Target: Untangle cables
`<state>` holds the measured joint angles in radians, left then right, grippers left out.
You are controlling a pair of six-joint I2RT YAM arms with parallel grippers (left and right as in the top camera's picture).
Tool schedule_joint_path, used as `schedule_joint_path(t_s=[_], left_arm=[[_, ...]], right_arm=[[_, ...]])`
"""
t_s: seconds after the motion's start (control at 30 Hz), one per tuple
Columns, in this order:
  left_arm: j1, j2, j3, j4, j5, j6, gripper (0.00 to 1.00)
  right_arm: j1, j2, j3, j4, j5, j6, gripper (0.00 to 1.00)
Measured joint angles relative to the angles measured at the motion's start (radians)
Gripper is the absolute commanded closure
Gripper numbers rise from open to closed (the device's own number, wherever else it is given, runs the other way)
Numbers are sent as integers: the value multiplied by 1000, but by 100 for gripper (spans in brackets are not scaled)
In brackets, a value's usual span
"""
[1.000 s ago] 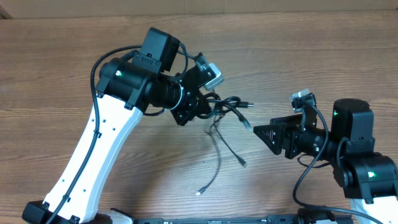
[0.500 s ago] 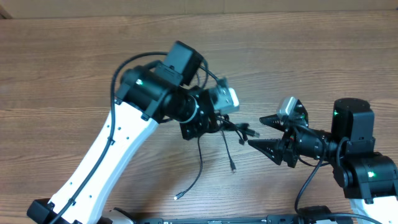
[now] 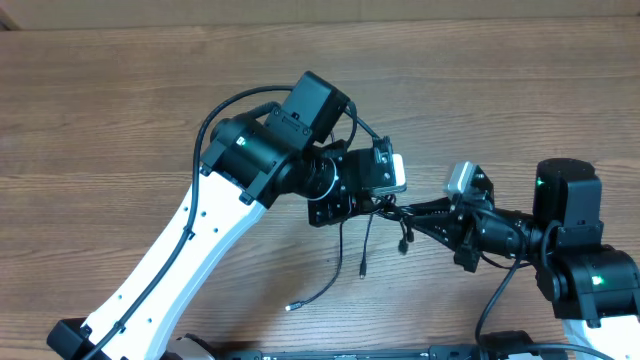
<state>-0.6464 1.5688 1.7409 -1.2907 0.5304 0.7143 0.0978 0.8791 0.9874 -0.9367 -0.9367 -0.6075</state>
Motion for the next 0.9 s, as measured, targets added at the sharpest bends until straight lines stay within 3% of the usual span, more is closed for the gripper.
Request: schedule_joint_path(t_s=[0.17, 0.37, 0.5, 0.7, 0.9], left_arm=[[0, 0, 0, 32, 8, -13, 96], [3, 0, -2, 90, 17, -133, 96], [11, 0, -5, 128, -14, -293, 96], [119, 0, -5, 189, -96, -630, 96], [156, 0, -5, 222, -116, -776, 96]], right_arm=[[0, 0, 0, -21, -13, -2, 96], [-6, 0, 1, -56, -27, 3, 96], [-6, 1, 6, -79, -30, 3, 96], [-5, 1, 6, -106, -36, 6, 96], [-5, 1, 6, -131, -42, 6, 95]])
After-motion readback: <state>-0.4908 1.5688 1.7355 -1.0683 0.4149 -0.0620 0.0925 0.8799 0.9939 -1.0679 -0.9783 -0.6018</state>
